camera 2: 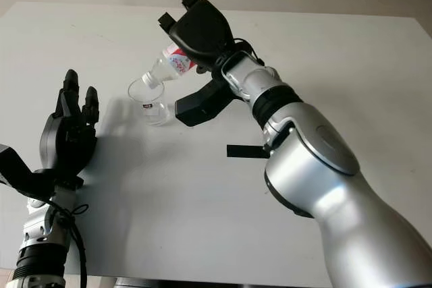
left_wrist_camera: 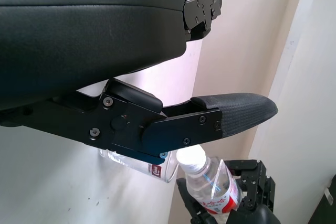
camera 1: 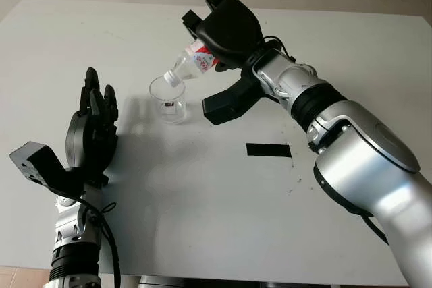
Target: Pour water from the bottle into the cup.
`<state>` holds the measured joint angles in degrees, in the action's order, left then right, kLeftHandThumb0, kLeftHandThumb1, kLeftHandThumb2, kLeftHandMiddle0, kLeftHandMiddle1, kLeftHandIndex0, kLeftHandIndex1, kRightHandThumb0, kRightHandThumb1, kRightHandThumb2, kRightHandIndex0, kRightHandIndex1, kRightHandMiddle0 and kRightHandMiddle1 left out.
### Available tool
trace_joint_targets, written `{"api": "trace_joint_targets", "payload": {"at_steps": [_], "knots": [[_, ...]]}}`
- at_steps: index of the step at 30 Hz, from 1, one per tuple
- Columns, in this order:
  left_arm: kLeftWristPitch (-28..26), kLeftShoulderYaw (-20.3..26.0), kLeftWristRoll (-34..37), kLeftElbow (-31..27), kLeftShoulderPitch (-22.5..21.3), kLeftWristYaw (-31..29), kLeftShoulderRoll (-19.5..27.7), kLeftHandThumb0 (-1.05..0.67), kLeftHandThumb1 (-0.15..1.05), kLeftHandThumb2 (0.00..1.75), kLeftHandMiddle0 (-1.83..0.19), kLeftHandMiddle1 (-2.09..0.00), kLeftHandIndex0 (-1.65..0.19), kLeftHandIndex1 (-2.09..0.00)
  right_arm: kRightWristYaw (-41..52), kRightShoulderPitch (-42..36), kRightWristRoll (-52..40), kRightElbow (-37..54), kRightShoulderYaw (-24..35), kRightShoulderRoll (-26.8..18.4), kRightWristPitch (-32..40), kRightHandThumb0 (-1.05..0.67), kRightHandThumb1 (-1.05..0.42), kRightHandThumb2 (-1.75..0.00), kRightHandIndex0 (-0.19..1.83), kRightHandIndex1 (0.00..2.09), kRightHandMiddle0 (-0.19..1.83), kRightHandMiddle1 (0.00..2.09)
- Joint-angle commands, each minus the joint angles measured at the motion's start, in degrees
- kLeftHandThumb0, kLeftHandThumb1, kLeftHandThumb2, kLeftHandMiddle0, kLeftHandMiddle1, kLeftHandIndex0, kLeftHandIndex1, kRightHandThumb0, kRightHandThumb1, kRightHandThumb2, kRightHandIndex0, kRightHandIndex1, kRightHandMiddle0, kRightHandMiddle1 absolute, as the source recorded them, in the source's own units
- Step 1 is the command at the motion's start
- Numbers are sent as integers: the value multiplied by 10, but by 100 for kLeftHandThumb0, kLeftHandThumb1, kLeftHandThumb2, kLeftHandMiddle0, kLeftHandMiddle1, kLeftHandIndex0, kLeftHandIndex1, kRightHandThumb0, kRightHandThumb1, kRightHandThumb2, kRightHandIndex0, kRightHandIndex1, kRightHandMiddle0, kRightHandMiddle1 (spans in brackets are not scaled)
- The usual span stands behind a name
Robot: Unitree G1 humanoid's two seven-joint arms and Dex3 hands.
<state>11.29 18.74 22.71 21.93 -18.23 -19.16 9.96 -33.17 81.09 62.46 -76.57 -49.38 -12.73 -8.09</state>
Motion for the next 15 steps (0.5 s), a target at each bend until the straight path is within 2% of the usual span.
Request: {"api": "trace_joint_targets", "payload": {"at_steps": [1,5,9,15], "knots": [[-3,-3,-3,16,23,1,-11,-85,105,61,19,0,19,0,-12,22,2,2,-2,-3,-4,-40,-98,-5,110,209,25,197],[-2,-3,-3,18,23,3,-13,-85,105,61,19,0,19,0,-30,22,8,1,-8,-3,-3,-42,-97,-5,111,209,29,194],[1,-4,-4,19,22,5,-16,-85,105,61,19,0,19,0,-43,23,12,1,-14,-4,-3,-41,-99,-6,115,209,34,206],[2,-6,-4,17,23,4,-16,-85,105,62,19,0,19,0,-51,27,25,-1,-26,-4,0,-40,-100,-6,116,209,33,209]]}}
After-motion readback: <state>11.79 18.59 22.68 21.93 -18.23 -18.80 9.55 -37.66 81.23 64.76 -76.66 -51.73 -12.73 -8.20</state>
